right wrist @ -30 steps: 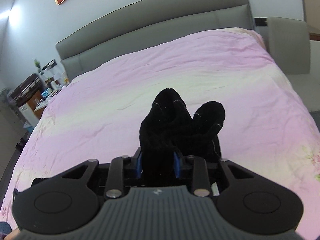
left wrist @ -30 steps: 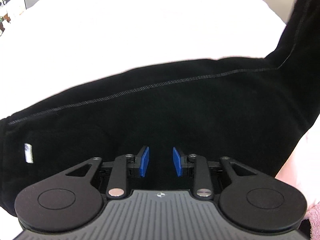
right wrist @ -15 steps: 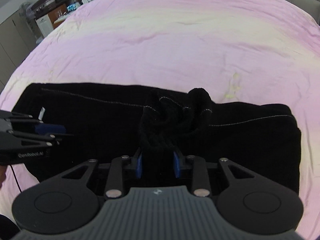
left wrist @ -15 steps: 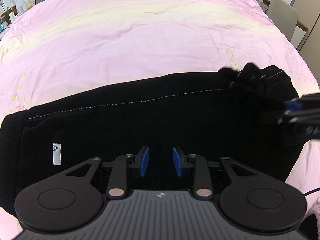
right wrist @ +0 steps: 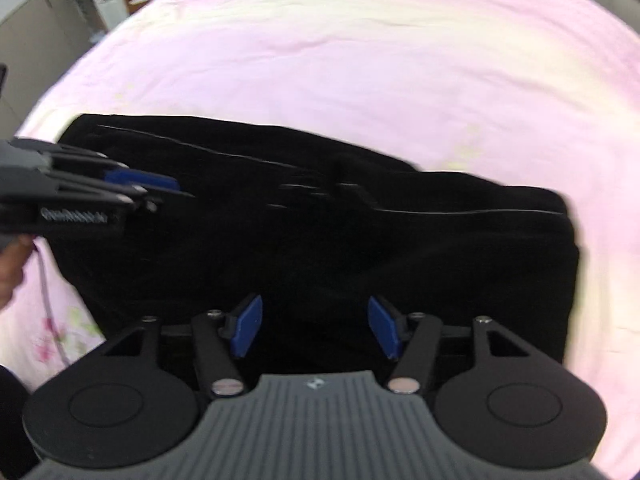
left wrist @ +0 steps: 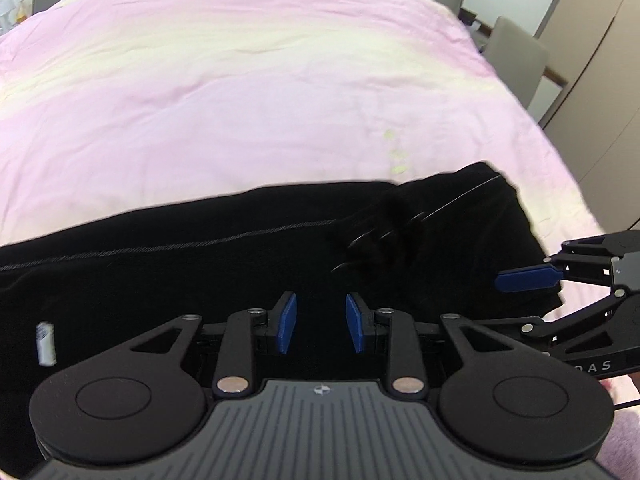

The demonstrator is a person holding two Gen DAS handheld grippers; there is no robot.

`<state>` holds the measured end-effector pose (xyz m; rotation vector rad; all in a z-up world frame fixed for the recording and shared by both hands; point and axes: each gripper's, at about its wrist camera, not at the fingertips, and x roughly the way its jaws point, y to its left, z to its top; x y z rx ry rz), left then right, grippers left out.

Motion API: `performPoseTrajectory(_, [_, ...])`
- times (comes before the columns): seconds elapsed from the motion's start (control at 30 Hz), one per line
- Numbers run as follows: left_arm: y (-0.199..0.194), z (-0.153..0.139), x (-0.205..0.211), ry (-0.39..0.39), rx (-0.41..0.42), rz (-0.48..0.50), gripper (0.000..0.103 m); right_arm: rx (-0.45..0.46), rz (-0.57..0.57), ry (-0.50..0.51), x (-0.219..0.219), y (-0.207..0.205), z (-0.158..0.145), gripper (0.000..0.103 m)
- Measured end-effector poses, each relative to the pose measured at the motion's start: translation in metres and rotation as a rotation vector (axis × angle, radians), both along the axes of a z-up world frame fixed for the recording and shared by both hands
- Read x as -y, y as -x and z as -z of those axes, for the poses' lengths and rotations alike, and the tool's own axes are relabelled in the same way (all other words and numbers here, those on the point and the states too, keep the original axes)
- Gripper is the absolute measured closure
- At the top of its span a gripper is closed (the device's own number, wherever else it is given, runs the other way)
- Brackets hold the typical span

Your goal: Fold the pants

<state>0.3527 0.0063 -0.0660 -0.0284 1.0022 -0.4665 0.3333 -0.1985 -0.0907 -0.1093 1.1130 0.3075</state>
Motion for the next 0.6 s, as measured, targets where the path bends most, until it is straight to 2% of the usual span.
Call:
performPoseTrajectory(0.13, [-0.013,-0.001,0.033,0.042,-0.004,0.026,0.058,0.006,0.079,0.124,0.050,0.006,0.002,0.046])
performPoseTrajectory(0.23, [-0.025,0.006,0.059,0.046,-0.008,0.032,0.048,-0.009,0.138,0.166,0.087,0.004,0.012,0.047])
performPoseTrajectory(0.27, [-0.031,0.012,0.068,0.029,-0.003,0.026,0.044,-0.013,0.149,0.169,0.097,0.004,0.016,0.047])
performPoseTrajectory(0.43, [-0.048,0.032,0.101,-0.027,-0.018,0.006,0.044,-0.046,0.185,0.106,0.133,0.013,0.037,0.047])
performPoseTrajectory(0.47, [-0.050,0.036,0.107,-0.065,-0.012,-0.011,0.050,-0.048,0.184,0.091,0.136,0.015,0.040,0.047])
performPoseTrajectory(0.5, [-0.051,0.039,0.112,-0.117,0.000,-0.036,0.065,-0.048,0.181,0.077,0.139,0.015,0.042,0.047])
performPoseTrajectory(0.53, [-0.051,0.040,0.114,-0.149,0.014,-0.055,0.073,-0.045,0.176,0.064,0.141,0.015,0.043,0.047])
performPoseTrajectory(0.57, [-0.048,0.038,0.112,-0.139,0.025,-0.056,0.089,-0.040,0.169,0.055,0.142,0.016,0.043,0.047])
performPoseTrajectory(0.6, [-0.045,0.033,0.109,-0.097,0.023,-0.055,0.094,-0.036,0.161,0.049,0.143,0.017,0.043,0.047])
